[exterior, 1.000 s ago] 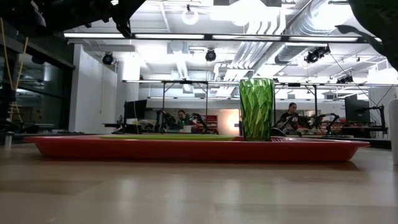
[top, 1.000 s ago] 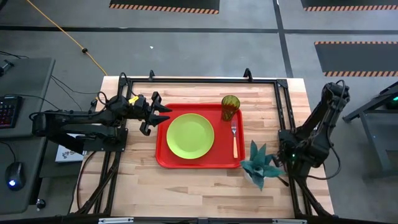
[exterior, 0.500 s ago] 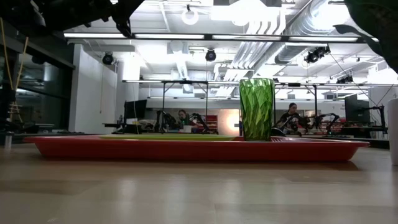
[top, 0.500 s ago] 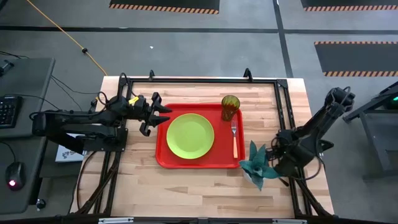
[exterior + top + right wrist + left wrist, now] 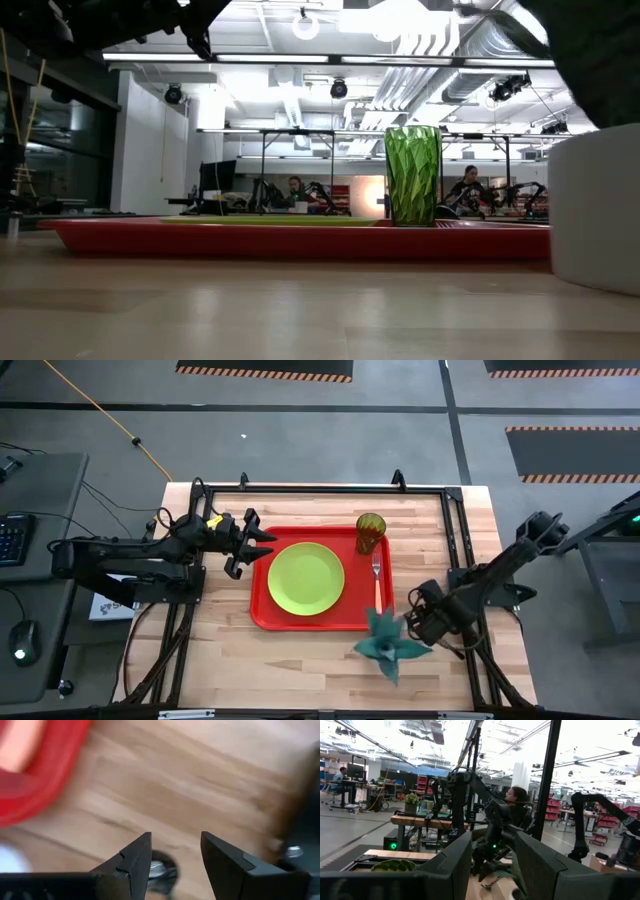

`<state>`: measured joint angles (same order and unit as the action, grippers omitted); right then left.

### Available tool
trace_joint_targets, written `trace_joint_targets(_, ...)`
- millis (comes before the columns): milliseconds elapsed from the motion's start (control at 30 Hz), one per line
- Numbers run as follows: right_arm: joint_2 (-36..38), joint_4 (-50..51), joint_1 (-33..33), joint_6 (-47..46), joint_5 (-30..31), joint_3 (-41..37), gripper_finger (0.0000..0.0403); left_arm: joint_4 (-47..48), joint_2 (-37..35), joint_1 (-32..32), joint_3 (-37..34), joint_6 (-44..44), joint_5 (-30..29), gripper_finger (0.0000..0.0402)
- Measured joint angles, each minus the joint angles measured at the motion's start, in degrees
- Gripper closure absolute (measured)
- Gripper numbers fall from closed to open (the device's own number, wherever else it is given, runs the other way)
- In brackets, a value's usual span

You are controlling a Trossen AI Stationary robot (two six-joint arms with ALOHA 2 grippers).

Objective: Pick and place plate/cup/fork/spoon on tray
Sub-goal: Put the black spoon on the red serving tray between the green plate and orange fork

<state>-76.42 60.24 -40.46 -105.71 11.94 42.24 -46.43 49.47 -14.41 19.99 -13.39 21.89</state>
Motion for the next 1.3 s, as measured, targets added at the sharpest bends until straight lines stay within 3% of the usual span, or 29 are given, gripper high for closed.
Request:
trace_joint_targets(167,-0.7,1.7,0.1,2.7,-1.2,-0.1,0.0242,0.0,0.0,0.0,0.0,0.0,0.0,0.0259)
trace_joint_targets(633,0.2,-4.1,-0.4,23.8,-6.1,0.0,0.0243,0.0,0.0,0.0,0.0,0.0,0.0,0.0259)
trace_joint_targets(800,5.2,-0.1,0.1,24.8,-3.3,-0.2,0.0243,0.0,0.0,0.0,0.0,0.0,0.0,0.0259)
trace_joint_targets(900,10.3,-8.1,3.1,26.2,-0.5,-5.2,0.0243,-0.2,0.0,0.0,0.0,0.3,-0.2,0.0259)
trace_joint_targets(1100,19.0,-26.7,8.4,27.3,-16.6,-20.6,0.0242,-0.2,0.0,0.0,0.0,0.5,-0.2,0.0259)
trace_joint_targets(1300,28.0,-25.8,8.1,29.9,-11.3,-21.7,0.0242,-0.2,0.0,0.0,0.0,0.6,-0.6,0.0259)
